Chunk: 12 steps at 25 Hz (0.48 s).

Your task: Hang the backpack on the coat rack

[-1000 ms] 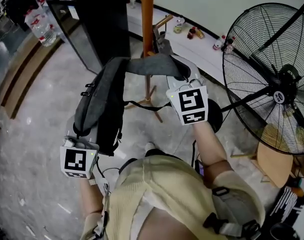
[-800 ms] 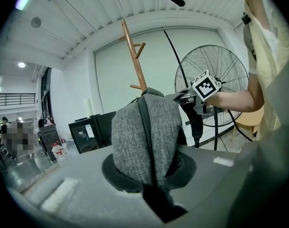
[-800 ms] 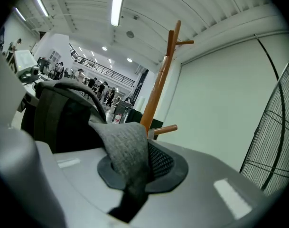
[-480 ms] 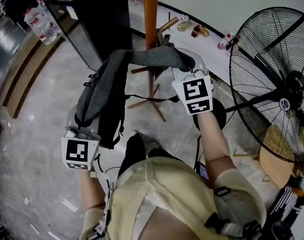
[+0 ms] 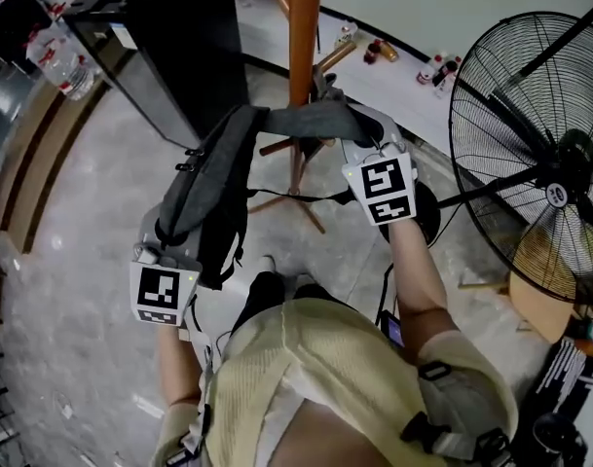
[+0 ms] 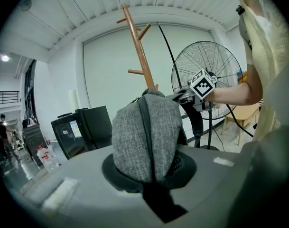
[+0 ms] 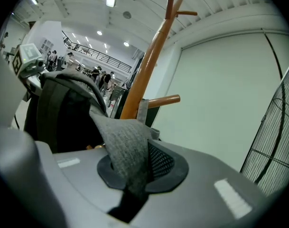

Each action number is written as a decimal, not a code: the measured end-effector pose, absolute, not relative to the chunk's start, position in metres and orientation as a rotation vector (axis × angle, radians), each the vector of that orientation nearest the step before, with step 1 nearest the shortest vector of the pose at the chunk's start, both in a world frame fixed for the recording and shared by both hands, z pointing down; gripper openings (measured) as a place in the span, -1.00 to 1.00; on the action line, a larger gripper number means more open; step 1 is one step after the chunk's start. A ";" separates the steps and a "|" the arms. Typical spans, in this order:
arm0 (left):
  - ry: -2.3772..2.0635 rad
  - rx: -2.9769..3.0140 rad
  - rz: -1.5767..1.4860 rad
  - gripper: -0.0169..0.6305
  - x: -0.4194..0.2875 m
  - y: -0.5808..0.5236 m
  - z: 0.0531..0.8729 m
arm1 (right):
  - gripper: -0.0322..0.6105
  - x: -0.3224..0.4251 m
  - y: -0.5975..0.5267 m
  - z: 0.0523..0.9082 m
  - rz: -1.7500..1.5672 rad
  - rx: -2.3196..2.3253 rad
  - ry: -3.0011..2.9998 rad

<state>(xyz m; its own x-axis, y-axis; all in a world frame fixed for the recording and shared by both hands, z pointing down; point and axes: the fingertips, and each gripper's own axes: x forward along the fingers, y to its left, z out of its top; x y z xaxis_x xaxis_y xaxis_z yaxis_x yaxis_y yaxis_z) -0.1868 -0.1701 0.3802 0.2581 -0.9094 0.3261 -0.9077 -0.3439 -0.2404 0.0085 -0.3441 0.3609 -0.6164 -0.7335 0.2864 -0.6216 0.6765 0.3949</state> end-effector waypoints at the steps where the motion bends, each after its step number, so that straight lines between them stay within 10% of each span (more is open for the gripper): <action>1: 1.783 -2.497 -0.655 -0.75 -0.187 -0.172 0.384 | -0.79 0.010 -0.345 0.365 -0.358 1.058 -2.455; 12: 1.695 -2.543 -0.623 -0.75 -0.196 -0.182 0.420 | -0.78 0.011 -0.345 0.392 -0.335 1.081 -2.411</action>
